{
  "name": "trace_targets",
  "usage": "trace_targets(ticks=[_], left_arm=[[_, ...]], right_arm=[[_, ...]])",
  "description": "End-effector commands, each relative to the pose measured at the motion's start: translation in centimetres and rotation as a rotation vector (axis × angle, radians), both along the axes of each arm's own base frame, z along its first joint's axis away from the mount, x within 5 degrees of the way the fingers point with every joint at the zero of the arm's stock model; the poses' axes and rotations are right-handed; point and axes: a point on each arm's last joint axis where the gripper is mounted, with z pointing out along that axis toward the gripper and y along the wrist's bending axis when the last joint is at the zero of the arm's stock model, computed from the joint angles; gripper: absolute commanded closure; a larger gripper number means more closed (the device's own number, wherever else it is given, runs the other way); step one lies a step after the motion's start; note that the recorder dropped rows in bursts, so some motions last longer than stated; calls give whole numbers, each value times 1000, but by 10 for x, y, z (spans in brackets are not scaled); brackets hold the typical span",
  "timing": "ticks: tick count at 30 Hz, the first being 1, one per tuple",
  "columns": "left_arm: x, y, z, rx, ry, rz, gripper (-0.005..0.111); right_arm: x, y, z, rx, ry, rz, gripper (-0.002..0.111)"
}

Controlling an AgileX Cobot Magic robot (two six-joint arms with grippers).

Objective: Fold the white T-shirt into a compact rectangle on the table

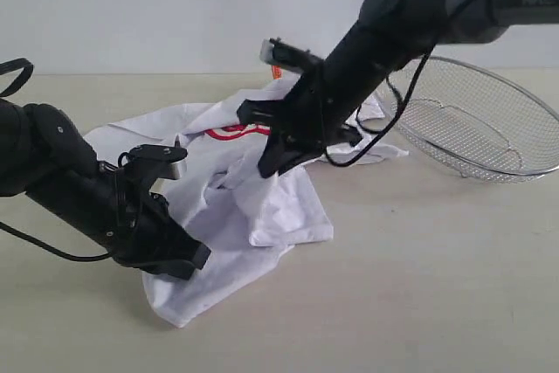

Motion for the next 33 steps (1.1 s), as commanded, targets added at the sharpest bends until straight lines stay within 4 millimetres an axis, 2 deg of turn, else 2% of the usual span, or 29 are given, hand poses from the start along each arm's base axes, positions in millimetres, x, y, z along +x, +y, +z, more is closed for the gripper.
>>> trace_targets(ticks=[1, 5, 8, 14, 21, 27, 33], left_arm=[[1, -1, -1, 1, -4, 0, 102], [1, -1, -1, 0, -2, -1, 102], [0, -1, -1, -3, 8, -5, 102], [-1, -1, -2, -3, 13, -9, 102], [-1, -1, -2, 2, 8, -22, 102], [-1, -1, -2, 2, 8, -22, 102], [0, -1, -2, 7, -6, -20, 102]], right_arm=[[-10, -30, 58, -263, -198, -39, 108], [-21, -51, 92, -431, -309, -75, 108], [-27, -65, 107, -563, -353, -74, 108], [-28, -87, 112, -816, -374, -58, 108], [-22, -104, 112, -805, -377, -123, 108], [-31, -88, 116, -672, -342, -133, 108], [-55, -50, 138, -484, -380, -44, 108]])
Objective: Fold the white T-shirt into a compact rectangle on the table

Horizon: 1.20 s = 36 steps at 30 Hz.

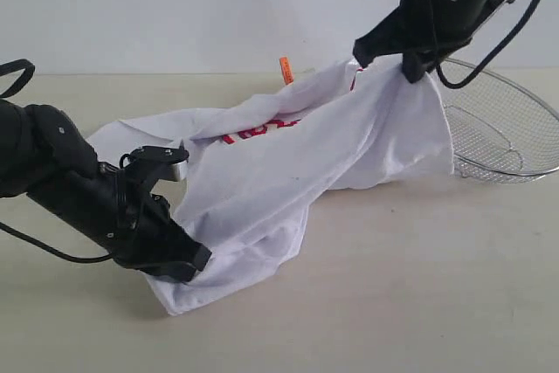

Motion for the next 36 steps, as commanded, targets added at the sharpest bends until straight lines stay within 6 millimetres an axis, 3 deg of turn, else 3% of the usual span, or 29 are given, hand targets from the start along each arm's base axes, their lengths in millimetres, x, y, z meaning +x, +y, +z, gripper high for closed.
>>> trace_targets(ticks=[1, 10, 15, 19, 24, 33, 36], left_arm=[[1, 0, 0, 7, -12, -12, 102], [1, 0, -1, 12, -15, -23, 102], [0, 0, -1, 12, -13, -24, 102], [-1, 0, -1, 10, -4, -31, 102], [-1, 0, -1, 10, 3, -38, 102], [-3, 0, -1, 23, 7, -65, 102], [-3, 1, -1, 27, 7, -74, 102]], right_arm=[[-26, 33, 28, 149, -33, 129, 108], [-83, 82, 80, 428, -111, 365, 108], [-79, 72, 84, 369, -157, 311, 108], [-65, 47, 63, 192, -110, 193, 108], [-61, 23, 21, 107, 62, 113, 108], [-86, 17, -52, 58, 321, 132, 107], [-94, 16, -66, 47, 379, 174, 94]])
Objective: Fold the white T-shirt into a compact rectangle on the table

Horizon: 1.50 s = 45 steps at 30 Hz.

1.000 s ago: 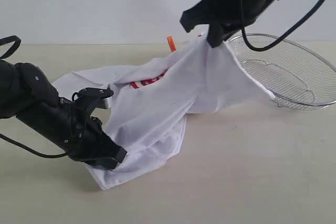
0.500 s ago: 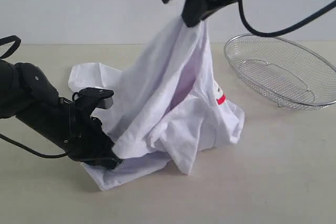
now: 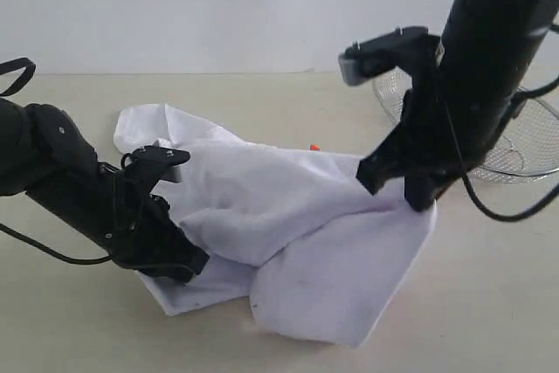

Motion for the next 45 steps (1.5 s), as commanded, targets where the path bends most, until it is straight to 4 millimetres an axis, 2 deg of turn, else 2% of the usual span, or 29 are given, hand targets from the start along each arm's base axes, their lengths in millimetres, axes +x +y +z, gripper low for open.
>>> trace_targets(ticks=[1, 4, 6, 8, 14, 17, 25, 27, 28, 30, 33, 36, 40, 43, 45], left_arm=[[-3, 0, 0, 13, 9, -42, 102], [-4, 0, 7, 12, -6, -61, 102], [-4, 1, 17, 3, -33, -66, 102], [-4, 1, 30, -5, -77, -72, 102], [-8, 2, 61, -43, -153, -70, 102], [-12, 2, 69, -56, -160, -80, 102], [-13, 2, 71, -59, -155, -73, 102], [-13, 2, 71, -55, -152, -68, 102], [-13, 3, 70, -49, -153, -73, 102], [-13, 4, 70, -40, -145, -62, 102], [-14, 4, 70, -45, -119, -42, 102], [-17, 0, 70, -78, -84, -29, 102], [-15, -7, 69, -76, -134, -26, 102], [-13, -12, 63, -80, -136, -8, 102], [-12, -13, 49, -65, -94, -7, 102]], right_arm=[[-11, -4, -20, -15, 83, 48, 85], [-12, -4, -22, -16, 87, 44, 49], [-12, -4, -21, -9, 80, 2, 29], [-11, -5, -21, -18, 71, -21, 20], [-15, -16, -21, -136, 114, -34, 22], [-12, -25, -19, -230, 79, -22, 22], [-14, -31, -7, -275, 17, 14, 22], [-12, -30, 0, -258, -24, 10, 27], [-10, -29, 3, -245, -55, 11, 35], [-4, -27, 9, -228, -113, 3, 59], [9, -30, 18, -249, -262, -61, 108], [21, -38, 25, -326, -412, -114, 104], [27, -33, 27, -281, -485, -87, 104], [35, -26, 25, -233, -548, -42, 104], [39, -24, 18, -231, -542, -31, 104]])
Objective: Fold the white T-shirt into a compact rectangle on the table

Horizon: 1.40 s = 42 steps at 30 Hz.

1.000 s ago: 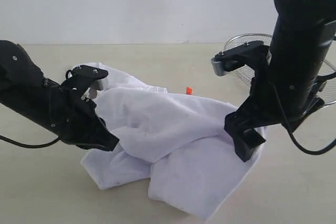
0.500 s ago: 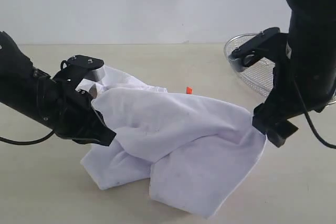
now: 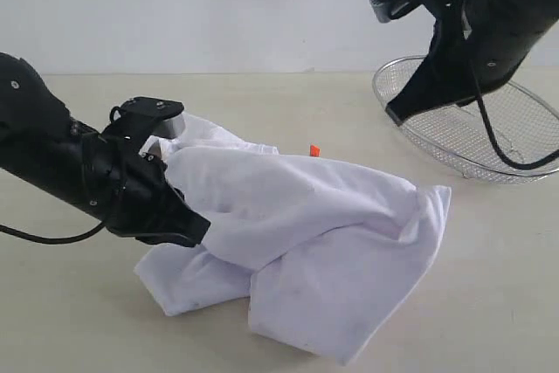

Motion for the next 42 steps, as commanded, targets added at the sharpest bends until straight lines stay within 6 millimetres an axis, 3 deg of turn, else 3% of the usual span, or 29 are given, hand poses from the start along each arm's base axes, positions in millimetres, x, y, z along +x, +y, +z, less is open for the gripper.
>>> trace_targets(ticks=[1, 3, 9, 13, 15, 21, 25, 33, 42], left_arm=[[3, -5, -22, 6, 69, 26, 102], [3, -7, -32, 4, 115, 35, 102], [4, -6, -40, 21, 122, 33, 102], [4, -6, -51, 35, 154, 35, 102], [4, -6, -58, 44, 177, 39, 102], [5, -6, -60, 46, 178, 46, 102], [6, -9, -57, 33, 187, 39, 102], [9, -15, -48, 2, 238, 24, 102], [9, -12, -49, 40, 247, 36, 102]], right_arm=[[12, 6, -14, -8, -9, 42, 104], [21, 11, -31, -23, 19, 83, 104], [54, 34, -90, -3, 11, 264, 108], [64, 15, -117, 54, 87, 215, 108], [65, 6, -118, 165, 149, 217, 108], [83, -12, -80, 560, 216, 308, 108], [98, -26, -68, 613, 283, 347, 108], [111, -28, -100, 661, 517, 345, 108], [107, -38, -111, 560, 614, 276, 108]])
